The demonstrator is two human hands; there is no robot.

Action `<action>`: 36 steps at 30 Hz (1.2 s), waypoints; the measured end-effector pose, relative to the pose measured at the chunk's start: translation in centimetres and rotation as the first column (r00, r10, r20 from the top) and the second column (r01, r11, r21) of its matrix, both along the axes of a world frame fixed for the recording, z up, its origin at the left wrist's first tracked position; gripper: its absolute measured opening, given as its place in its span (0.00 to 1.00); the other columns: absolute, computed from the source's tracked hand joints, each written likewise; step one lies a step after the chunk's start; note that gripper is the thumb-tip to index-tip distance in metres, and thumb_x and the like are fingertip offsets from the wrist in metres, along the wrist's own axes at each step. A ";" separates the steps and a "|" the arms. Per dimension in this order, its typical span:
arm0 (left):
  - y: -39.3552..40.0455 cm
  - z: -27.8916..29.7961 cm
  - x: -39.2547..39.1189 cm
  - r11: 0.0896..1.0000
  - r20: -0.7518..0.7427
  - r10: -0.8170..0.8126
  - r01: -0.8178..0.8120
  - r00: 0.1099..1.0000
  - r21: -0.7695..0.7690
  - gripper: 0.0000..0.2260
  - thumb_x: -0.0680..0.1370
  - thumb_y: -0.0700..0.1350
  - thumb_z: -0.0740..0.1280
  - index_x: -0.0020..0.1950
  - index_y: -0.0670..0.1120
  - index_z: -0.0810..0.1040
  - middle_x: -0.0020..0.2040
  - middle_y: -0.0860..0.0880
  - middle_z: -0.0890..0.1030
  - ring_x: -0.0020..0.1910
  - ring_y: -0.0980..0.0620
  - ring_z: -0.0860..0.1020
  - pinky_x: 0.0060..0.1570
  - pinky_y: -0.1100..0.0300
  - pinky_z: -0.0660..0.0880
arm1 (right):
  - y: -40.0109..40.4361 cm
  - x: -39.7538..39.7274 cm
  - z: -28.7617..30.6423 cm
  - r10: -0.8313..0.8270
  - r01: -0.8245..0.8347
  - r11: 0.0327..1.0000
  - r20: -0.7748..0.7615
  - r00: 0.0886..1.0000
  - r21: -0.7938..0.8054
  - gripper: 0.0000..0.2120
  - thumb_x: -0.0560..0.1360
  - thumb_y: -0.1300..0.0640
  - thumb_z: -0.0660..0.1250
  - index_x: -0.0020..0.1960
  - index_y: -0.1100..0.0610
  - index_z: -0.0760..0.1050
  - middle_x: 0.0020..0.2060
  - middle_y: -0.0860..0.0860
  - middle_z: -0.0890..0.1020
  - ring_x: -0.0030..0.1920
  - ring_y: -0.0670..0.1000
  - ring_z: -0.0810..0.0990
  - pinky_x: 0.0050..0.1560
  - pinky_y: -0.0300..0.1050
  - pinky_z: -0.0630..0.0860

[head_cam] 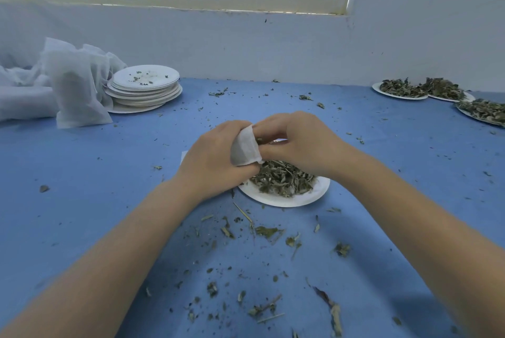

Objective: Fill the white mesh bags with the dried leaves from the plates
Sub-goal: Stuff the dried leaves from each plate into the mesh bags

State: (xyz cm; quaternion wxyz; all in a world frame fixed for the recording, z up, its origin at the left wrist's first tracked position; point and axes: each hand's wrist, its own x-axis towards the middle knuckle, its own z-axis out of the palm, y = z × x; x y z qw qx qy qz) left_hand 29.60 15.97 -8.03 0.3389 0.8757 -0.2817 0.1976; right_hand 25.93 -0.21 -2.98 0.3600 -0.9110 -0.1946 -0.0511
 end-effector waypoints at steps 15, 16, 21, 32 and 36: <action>0.6 1.1 -0.3 0.999 -0.012 -0.009 0.010 1.000 0.031 0.29 0.63 0.50 0.75 0.61 0.51 0.70 0.49 0.56 0.76 0.47 0.51 0.76 0.45 0.54 0.74 | 0.3 0.7 0.3 0.088 -0.085 0.995 -0.056 0.995 0.057 0.09 0.72 0.64 0.69 0.48 0.54 0.83 0.39 0.49 0.85 0.41 0.47 0.82 0.46 0.43 0.77; 0.8 1.1 -0.2 0.999 -0.012 0.007 -0.006 1.000 0.047 0.28 0.63 0.48 0.75 0.61 0.51 0.71 0.48 0.55 0.76 0.46 0.50 0.76 0.44 0.54 0.74 | 0.2 0.7 0.3 0.080 -0.075 0.991 -0.043 0.996 0.107 0.12 0.71 0.66 0.69 0.50 0.54 0.83 0.42 0.49 0.85 0.45 0.46 0.83 0.50 0.42 0.79; 0.5 1.1 -0.2 0.997 0.034 0.044 -0.046 0.998 0.058 0.24 0.64 0.44 0.73 0.60 0.49 0.74 0.45 0.56 0.74 0.43 0.50 0.75 0.40 0.59 0.70 | 0.5 0.8 -0.4 -0.090 0.070 0.978 0.097 0.991 0.195 0.14 0.67 0.70 0.69 0.46 0.53 0.84 0.35 0.42 0.83 0.38 0.39 0.81 0.41 0.30 0.76; 0.7 1.0 0.1 0.992 0.014 0.088 -0.088 0.996 0.091 0.23 0.65 0.47 0.70 0.60 0.51 0.72 0.46 0.55 0.74 0.43 0.50 0.73 0.39 0.58 0.68 | -3.4 0.2 0.4 -0.027 0.036 0.957 -0.035 0.999 0.289 0.07 0.71 0.59 0.72 0.45 0.47 0.83 0.40 0.43 0.85 0.43 0.40 0.83 0.47 0.32 0.76; 0.8 0.7 0.2 0.982 -0.007 0.095 -0.093 0.995 0.165 0.25 0.67 0.48 0.72 0.62 0.51 0.70 0.48 0.56 0.72 0.44 0.52 0.71 0.40 0.59 0.66 | -5.8 0.3 -0.3 -0.252 0.219 0.896 -0.035 0.967 -0.386 0.17 0.67 0.38 0.70 0.53 0.41 0.78 0.46 0.37 0.79 0.45 0.37 0.77 0.43 0.33 0.71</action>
